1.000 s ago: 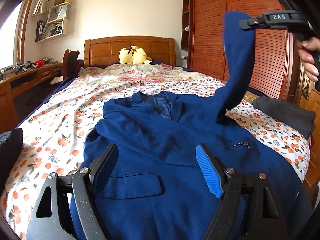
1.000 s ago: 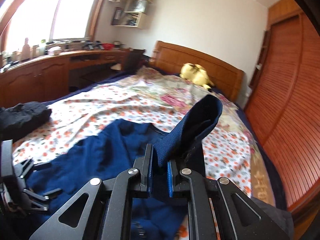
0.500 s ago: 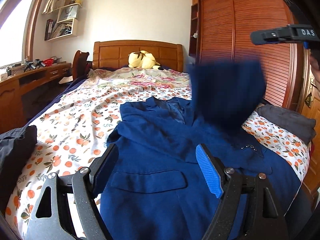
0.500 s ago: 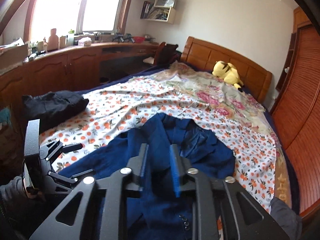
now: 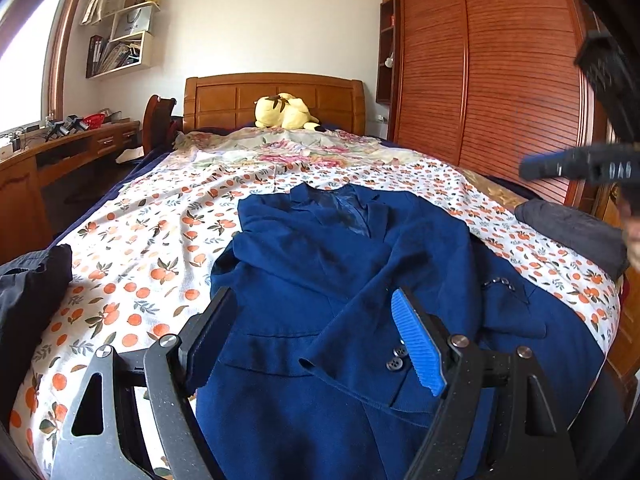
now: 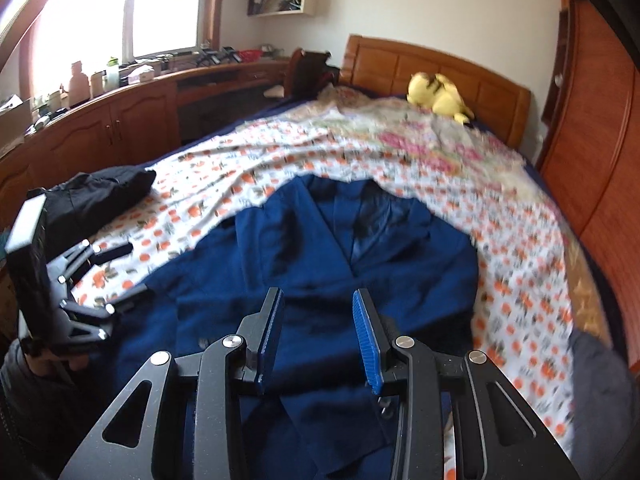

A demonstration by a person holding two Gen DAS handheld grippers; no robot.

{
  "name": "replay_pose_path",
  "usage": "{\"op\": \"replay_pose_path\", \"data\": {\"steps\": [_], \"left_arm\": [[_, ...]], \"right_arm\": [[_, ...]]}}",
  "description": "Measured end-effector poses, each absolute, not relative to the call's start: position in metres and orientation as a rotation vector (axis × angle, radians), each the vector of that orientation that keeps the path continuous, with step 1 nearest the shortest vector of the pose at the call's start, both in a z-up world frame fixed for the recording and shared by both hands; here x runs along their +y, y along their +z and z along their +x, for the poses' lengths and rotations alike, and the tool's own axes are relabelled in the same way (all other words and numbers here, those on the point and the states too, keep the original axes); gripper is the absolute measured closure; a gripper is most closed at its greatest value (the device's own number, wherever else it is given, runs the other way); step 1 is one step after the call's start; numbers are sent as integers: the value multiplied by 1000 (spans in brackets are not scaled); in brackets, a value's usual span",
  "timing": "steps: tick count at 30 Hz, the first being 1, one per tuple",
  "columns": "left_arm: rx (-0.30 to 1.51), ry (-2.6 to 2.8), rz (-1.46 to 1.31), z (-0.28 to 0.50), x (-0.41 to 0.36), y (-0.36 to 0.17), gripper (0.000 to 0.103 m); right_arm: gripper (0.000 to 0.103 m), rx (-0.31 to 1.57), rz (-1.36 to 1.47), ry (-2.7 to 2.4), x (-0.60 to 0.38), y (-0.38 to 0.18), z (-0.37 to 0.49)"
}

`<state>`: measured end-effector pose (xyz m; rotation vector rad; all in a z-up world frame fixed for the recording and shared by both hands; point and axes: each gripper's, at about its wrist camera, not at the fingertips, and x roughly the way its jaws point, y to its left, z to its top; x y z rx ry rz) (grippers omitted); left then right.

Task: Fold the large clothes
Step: 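Lay the held sleeve across the blazer front with the right tool, open, then move both tools down to the blazer hem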

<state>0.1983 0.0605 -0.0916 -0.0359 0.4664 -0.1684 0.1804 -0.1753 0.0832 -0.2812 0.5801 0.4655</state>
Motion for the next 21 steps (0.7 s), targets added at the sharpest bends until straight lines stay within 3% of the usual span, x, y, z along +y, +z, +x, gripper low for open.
{"op": "replay_pose_path", "data": {"steps": [21], "left_arm": [[595, -161, -9, 157, 43, -115, 23]], "right_arm": [[66, 698, -238, 416, -200, -4, 188]]}}
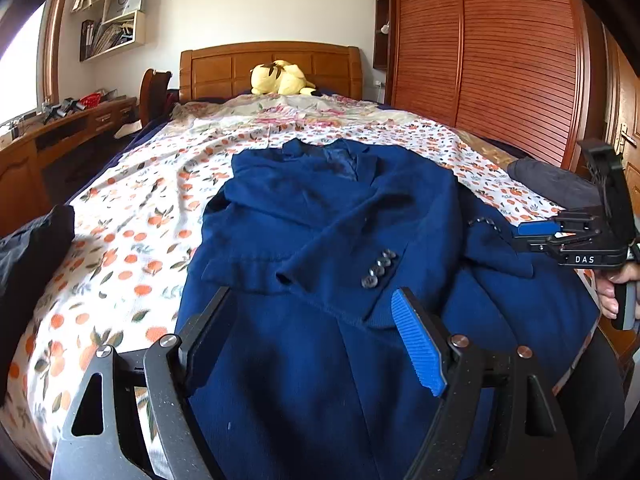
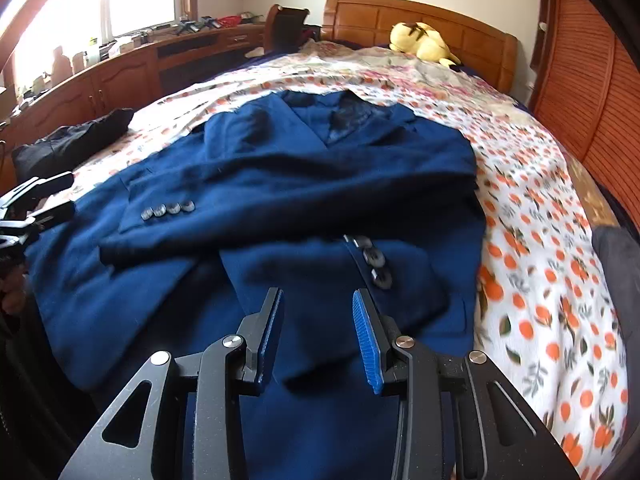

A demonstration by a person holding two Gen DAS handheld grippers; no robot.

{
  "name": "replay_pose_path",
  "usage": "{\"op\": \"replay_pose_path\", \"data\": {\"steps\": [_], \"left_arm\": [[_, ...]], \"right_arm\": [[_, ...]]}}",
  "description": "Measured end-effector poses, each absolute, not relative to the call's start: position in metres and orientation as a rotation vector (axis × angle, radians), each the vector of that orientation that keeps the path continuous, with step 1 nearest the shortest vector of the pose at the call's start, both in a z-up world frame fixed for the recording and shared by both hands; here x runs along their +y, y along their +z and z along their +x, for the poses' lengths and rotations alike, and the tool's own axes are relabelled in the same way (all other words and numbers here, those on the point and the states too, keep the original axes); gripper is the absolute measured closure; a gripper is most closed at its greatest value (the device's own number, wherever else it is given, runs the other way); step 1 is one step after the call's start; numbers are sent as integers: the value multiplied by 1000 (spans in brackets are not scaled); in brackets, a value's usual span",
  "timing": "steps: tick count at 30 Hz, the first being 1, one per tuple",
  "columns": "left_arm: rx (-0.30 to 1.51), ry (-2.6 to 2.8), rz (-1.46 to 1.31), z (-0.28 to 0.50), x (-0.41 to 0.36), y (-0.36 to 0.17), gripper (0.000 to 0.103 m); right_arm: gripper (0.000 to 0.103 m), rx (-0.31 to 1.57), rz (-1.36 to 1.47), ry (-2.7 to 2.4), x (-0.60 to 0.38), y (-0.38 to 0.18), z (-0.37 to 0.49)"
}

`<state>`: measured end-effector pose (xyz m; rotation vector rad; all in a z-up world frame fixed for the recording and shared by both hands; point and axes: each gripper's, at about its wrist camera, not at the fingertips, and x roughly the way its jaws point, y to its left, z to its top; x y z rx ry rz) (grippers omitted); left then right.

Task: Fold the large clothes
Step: 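Move both tools down to the blazer hem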

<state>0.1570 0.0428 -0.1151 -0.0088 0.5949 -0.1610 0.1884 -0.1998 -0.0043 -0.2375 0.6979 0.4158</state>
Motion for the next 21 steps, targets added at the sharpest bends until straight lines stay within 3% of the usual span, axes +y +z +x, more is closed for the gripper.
{"op": "replay_pose_path", "data": {"steps": [5, 10, 17, 21], "left_arm": [[640, -164, -18, 132, 55, -121, 23], [675, -118, -14, 114, 72, -124, 37], [727, -46, -51, 108, 96, -133, 43], [751, -52, -77, 109, 104, -140, 67]], "right_arm": [[66, 701, -223, 390, -210, -7, 175], [57, 704, -189, 354, -227, -15, 156], [51, 755, -173, 293, -245, -25, 131], [49, 783, -171, 274, -252, -24, 124]]}}
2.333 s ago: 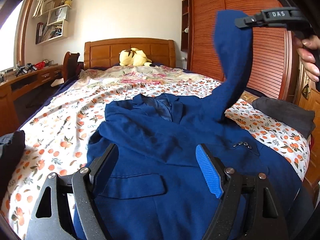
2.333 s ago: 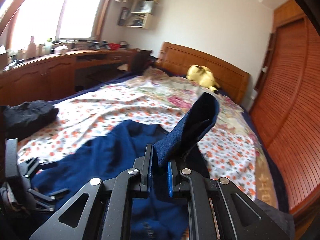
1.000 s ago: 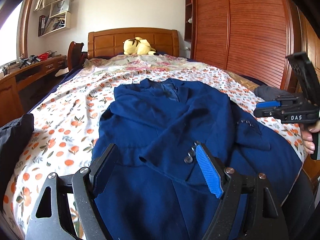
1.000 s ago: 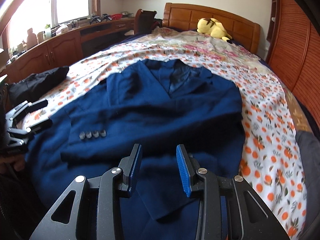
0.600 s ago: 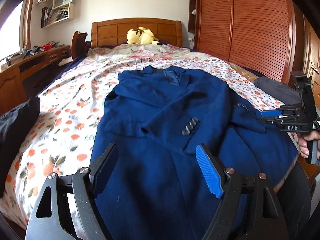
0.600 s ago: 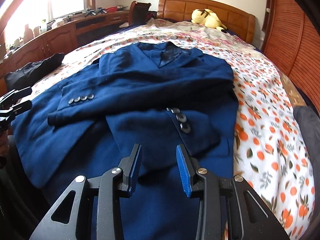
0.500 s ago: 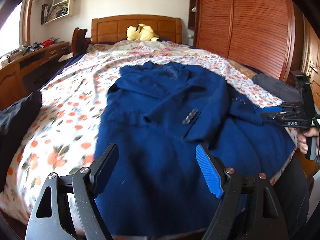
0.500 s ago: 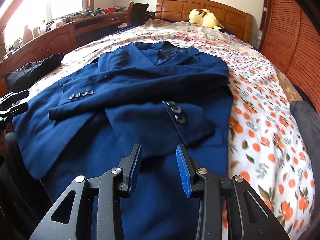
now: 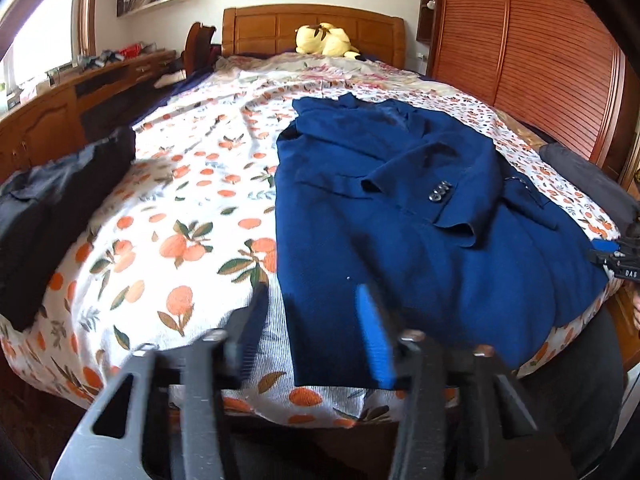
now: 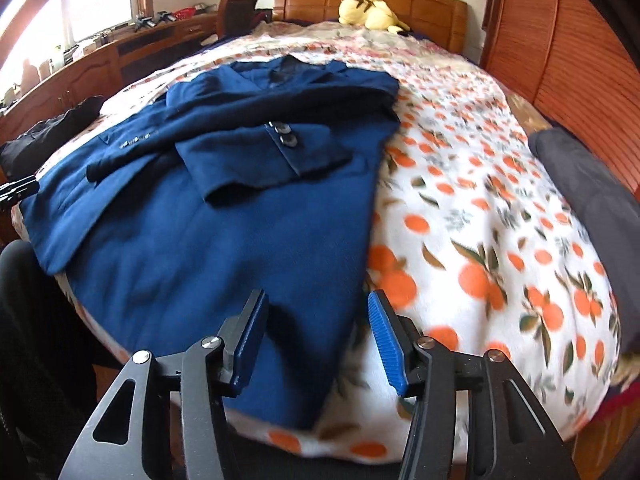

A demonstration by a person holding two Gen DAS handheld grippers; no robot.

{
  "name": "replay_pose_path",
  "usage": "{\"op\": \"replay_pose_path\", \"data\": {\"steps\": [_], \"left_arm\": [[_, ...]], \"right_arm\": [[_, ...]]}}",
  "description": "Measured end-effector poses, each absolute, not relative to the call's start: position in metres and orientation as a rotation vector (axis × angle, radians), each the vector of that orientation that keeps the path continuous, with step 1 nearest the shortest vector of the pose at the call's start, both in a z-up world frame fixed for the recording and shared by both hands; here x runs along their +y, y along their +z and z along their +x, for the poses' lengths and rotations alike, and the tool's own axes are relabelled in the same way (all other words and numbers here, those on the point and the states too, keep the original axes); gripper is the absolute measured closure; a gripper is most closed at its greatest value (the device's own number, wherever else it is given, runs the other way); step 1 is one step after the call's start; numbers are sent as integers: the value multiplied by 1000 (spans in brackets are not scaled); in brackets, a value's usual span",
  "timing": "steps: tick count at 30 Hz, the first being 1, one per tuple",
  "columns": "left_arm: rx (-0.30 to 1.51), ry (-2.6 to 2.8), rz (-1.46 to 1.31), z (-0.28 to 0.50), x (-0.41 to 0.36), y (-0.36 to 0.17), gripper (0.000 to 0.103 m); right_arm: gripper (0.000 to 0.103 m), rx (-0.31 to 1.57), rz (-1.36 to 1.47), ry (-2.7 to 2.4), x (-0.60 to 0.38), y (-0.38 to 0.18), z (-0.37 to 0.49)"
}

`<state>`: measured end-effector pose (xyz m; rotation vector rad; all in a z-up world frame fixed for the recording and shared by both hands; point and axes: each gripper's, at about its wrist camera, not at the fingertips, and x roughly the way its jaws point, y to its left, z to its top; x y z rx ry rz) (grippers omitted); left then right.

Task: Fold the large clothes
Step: 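Move both tools down to the blazer hem, then close both tools on the blazer hem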

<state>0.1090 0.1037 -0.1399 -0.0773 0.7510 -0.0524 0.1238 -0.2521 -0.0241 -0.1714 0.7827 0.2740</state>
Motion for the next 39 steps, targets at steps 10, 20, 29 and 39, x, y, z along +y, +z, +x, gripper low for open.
{"op": "replay_pose_path", "data": {"steps": [10, 20, 29, 39], "left_arm": [[780, -55, -100, 107, 113, -146, 68], [813, -45, -110, 111, 113, -154, 70], [829, -88, -118, 110, 106, -147, 94], [615, -162, -80, 96, 72, -50, 100]], "right_arm": [[49, 790, -106, 278, -265, -27, 113], [49, 751, -138, 311, -257, -43, 106], [88, 715, -77, 367, -261, -46, 105], [98, 568, 18, 439, -279, 5, 99]]}}
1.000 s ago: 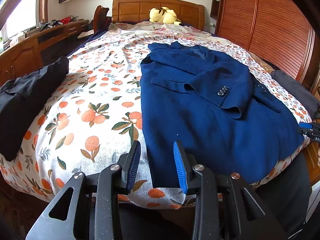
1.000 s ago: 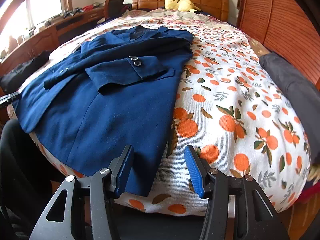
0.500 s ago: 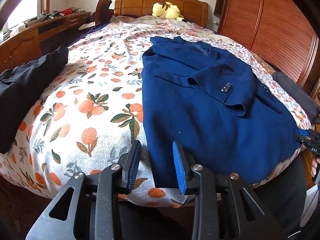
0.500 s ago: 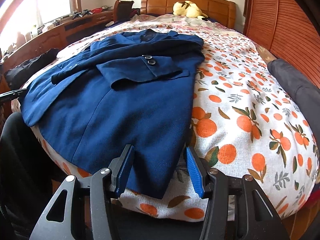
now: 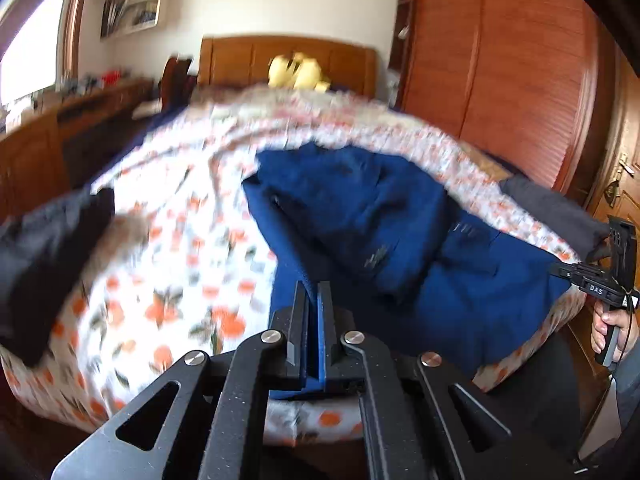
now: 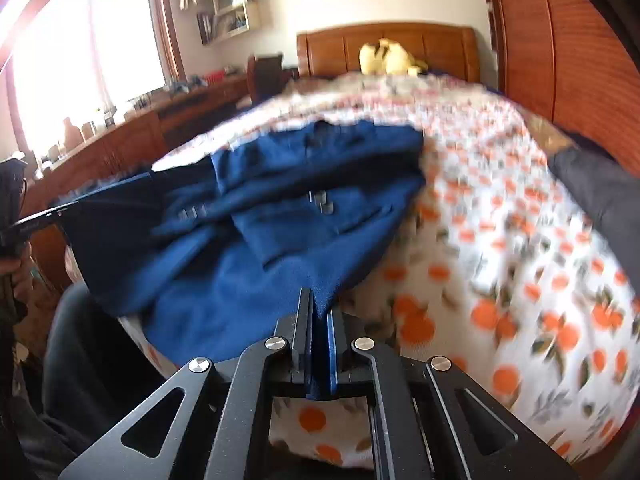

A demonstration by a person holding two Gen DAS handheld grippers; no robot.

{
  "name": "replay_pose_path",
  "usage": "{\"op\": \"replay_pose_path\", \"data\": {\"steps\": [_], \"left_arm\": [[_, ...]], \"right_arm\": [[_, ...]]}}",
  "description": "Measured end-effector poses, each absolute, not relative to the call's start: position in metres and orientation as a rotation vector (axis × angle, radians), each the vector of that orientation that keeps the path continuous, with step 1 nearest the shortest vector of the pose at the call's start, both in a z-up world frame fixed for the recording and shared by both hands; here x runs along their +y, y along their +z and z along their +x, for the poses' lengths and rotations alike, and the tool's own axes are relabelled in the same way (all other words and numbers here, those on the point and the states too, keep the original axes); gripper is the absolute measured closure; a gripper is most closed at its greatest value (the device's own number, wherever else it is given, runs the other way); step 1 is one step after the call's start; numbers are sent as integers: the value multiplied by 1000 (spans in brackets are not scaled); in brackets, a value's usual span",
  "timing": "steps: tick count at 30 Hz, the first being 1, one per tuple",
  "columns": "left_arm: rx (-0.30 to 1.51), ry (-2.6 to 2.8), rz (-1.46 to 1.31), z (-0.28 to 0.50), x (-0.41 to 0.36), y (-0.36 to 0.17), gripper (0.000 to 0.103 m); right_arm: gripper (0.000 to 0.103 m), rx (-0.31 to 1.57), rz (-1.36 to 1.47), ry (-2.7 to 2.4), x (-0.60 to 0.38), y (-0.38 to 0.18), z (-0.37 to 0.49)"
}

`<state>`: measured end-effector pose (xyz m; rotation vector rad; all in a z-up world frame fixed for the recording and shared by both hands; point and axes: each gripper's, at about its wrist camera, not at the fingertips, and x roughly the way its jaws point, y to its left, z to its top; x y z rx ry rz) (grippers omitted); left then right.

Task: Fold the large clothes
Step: 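Close both tools on the blazer hem, then lift the hem with both tools and fold it toward the collar, release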

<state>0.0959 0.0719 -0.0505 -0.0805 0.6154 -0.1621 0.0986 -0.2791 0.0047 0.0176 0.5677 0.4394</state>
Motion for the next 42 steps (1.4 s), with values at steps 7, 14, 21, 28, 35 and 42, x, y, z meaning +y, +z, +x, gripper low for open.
{"op": "replay_pose_path", "data": {"steps": [7, 14, 21, 28, 35, 42], "left_arm": [[479, -245, -48, 75, 50, 22, 100], [384, -274, 2, 59, 42, 82, 100], [259, -296, -3, 36, 43, 134, 100], [263, -286, 29, 59, 35, 126, 100], [398, -230, 24, 138, 40, 60, 100], [497, -181, 6, 198, 43, 14, 100]], "right_arm": [[99, 502, 137, 502, -304, 58, 86], [99, 347, 124, 524, -323, 115, 37], [99, 236, 57, 529, -344, 159, -23], [99, 216, 20, 512, -350, 157, -27], [99, 336, -32, 459, -332, 93, 41], [99, 430, -29, 443, -321, 38, 110]]}}
